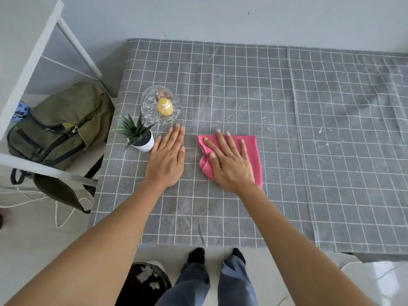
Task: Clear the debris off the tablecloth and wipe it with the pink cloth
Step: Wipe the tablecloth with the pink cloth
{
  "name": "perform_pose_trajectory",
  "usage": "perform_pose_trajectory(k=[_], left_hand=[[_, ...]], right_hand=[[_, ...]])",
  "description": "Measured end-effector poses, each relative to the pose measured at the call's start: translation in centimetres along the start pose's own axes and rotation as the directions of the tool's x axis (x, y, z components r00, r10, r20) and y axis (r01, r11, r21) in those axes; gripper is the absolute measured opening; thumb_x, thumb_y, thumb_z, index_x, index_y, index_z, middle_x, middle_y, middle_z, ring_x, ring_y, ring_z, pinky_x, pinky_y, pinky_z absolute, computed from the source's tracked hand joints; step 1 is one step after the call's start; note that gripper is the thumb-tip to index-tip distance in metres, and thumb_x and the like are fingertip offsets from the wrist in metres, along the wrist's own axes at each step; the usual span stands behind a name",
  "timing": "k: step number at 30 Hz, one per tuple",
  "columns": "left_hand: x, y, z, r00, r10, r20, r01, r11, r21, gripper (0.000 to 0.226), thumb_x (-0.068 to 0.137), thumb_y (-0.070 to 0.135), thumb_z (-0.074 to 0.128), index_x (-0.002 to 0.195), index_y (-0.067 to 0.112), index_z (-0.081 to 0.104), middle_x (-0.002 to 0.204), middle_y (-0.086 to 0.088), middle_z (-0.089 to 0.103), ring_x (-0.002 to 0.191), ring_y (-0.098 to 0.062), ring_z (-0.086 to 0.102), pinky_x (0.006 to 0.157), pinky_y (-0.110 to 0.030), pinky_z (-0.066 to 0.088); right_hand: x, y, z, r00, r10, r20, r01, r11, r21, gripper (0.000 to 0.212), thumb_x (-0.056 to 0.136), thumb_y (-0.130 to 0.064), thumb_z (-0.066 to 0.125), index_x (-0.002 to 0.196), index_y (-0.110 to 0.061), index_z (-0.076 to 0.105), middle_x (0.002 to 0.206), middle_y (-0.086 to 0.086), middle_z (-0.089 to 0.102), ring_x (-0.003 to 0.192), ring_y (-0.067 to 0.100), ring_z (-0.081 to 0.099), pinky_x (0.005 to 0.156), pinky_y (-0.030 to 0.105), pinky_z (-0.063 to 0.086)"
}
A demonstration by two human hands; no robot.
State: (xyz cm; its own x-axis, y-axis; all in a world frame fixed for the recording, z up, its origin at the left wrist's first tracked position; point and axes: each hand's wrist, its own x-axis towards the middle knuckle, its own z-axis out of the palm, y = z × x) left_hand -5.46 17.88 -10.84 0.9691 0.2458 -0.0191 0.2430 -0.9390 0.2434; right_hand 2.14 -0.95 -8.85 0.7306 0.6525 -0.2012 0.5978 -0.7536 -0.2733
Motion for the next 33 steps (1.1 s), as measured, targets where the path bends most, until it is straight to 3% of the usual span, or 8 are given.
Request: perform_pose_trajectory(k=[7,16,21,24,27,33], left_hand=[[0.0,-0.1,0.0,1.0,-0.004,0.008,0.004,1.0,-0.001,0.056,0.099,0.034,0.006,0.152,0.019,0.001,0.159,0.005,-0.004,0.146,-0.008,-0.005,0.119,-0.032,-0.004],[0.9,0.8,0.0,0.999,-0.034,0.041,0.037,0.997,-0.069,0.057,0.097,0.035,0.004,0.15,0.018,-0.004,0.158,0.003,-0.008,0.145,-0.01,-0.009,0.118,-0.032,-0.008],[4.4,2.2,0.2,0.992,0.054,0.117,-0.041,0.993,-0.114,0.053,0.102,0.034,0.006,0.15,0.017,-0.007,0.157,0.0,-0.014,0.145,-0.012,-0.013,0.12,-0.038,-0.003],[5.2,1.8,0.5,0.993,0.08,0.091,-0.072,0.994,-0.083,0.055,0.1,0.036,0.0,0.151,0.017,-0.006,0.158,0.001,-0.014,0.145,-0.011,-0.012,0.12,-0.037,-0.002],[5.0,1.8,0.6,0.995,0.077,0.056,-0.073,0.995,-0.067,0.055,0.099,0.035,0.0,0.152,0.018,-0.005,0.158,0.004,-0.012,0.145,-0.008,-0.011,0.12,-0.034,-0.003],[4.9,2.1,0.3,0.998,0.047,0.041,-0.045,0.998,-0.051,0.055,0.1,0.032,0.004,0.152,0.016,-0.002,0.159,0.002,-0.007,0.146,-0.008,-0.007,0.12,-0.035,0.002]], right_hand=[[-1.9,9.2,-2.3,0.959,0.277,-0.061,-0.275,0.961,0.032,0.05,0.099,-0.052,-0.002,0.149,-0.048,-0.005,0.16,-0.008,-0.011,0.147,0.015,-0.014,0.118,0.048,-0.01],[-2.2,9.0,-2.1,0.946,0.307,-0.102,-0.303,0.952,0.049,0.052,0.098,-0.051,-0.001,0.15,-0.048,-0.001,0.161,-0.009,-0.008,0.147,0.012,-0.012,0.119,0.047,-0.009],[-2.2,9.0,-1.9,0.945,0.315,-0.094,-0.311,0.949,0.049,0.053,0.097,-0.052,-0.003,0.15,-0.047,-0.003,0.16,-0.011,-0.012,0.146,0.01,-0.016,0.119,0.046,-0.011],[-1.9,8.4,-1.9,0.937,0.339,-0.08,-0.334,0.94,0.071,0.054,0.095,-0.052,-0.003,0.15,-0.047,-0.004,0.159,-0.012,-0.014,0.145,0.01,-0.02,0.118,0.044,-0.015],[-0.3,6.6,-1.9,0.947,0.312,-0.07,-0.306,0.948,0.088,0.053,0.096,-0.051,-0.002,0.149,-0.047,-0.006,0.159,-0.011,-0.015,0.144,0.011,-0.021,0.117,0.044,-0.017],[4.5,0.5,-1.4,0.996,0.085,-0.014,-0.084,0.995,0.05,0.05,0.101,-0.046,0.004,0.15,-0.043,-0.007,0.158,-0.01,-0.019,0.144,0.013,-0.025,0.117,0.047,-0.017]])
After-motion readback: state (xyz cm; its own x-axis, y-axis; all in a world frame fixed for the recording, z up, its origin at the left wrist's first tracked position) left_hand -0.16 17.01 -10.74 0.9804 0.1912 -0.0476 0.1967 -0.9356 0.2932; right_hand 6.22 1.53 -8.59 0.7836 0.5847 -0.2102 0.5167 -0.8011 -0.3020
